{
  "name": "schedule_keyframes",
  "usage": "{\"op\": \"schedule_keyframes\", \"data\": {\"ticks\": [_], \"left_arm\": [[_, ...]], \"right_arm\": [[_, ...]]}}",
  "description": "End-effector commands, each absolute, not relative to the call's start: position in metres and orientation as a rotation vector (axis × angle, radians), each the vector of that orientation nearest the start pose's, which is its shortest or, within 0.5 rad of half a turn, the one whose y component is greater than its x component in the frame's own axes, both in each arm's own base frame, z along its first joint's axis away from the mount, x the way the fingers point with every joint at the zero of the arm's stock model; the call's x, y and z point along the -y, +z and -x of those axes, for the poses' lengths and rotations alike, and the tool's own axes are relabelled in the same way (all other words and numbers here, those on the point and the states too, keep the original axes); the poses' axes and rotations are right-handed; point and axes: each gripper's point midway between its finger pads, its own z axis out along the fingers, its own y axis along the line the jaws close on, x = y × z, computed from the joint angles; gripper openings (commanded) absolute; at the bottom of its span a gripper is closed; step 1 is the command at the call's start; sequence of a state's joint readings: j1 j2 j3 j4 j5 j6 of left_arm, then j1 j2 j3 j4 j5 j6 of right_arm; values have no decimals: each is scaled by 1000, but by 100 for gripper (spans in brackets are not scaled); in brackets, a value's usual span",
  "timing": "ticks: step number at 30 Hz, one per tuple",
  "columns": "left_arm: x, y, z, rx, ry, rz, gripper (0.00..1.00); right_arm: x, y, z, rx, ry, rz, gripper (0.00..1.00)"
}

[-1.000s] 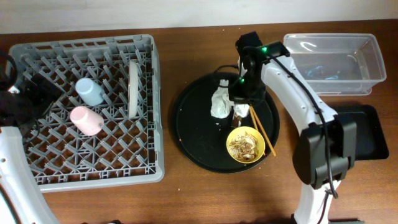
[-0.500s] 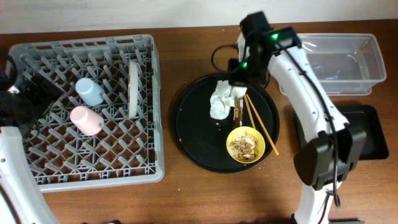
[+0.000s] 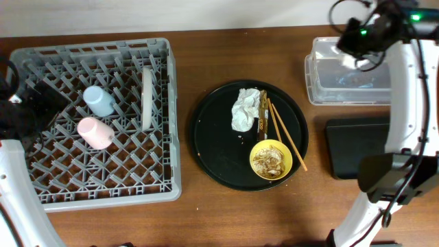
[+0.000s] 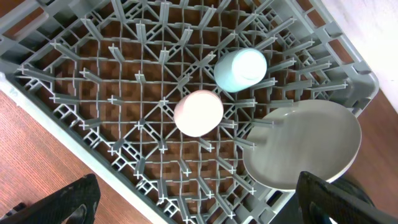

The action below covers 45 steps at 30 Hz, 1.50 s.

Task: Sort waste into correct bins and load items into the dishwasher rack
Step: 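Carry the tissue into the clear plastic bin and release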

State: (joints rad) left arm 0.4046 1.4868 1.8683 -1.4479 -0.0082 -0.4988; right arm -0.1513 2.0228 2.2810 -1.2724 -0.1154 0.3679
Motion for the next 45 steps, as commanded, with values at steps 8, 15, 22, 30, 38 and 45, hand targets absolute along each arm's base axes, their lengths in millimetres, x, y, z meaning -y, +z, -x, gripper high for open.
{"op": "schedule_keyframes", "data": {"ticks": [8, 15, 22, 30, 38, 45], "left_arm": [[-130, 310, -295, -2357, -14, 1166, 99], [-130, 310, -295, -2358, -14, 1166, 99], [-130, 310, -295, -2358, -14, 1166, 99], [-130, 310, -295, -2358, -14, 1166, 100], [-130, 310, -295, -2357, -14, 1166, 99], [-130, 310, -295, -2358, -14, 1166, 99]], "right_arm": [[85, 235, -513, -2478, 197, -703, 99], [-2, 245, -503, -2554, 674, -229, 96], [-86, 218, -475, -2746, 367, 81, 80], [-147, 157, -456, -2819, -232, 2, 69], [-138, 84, -416, -3015, -339, -144, 43], [-139, 39, -395, -3097, -330, -123, 40]]}}
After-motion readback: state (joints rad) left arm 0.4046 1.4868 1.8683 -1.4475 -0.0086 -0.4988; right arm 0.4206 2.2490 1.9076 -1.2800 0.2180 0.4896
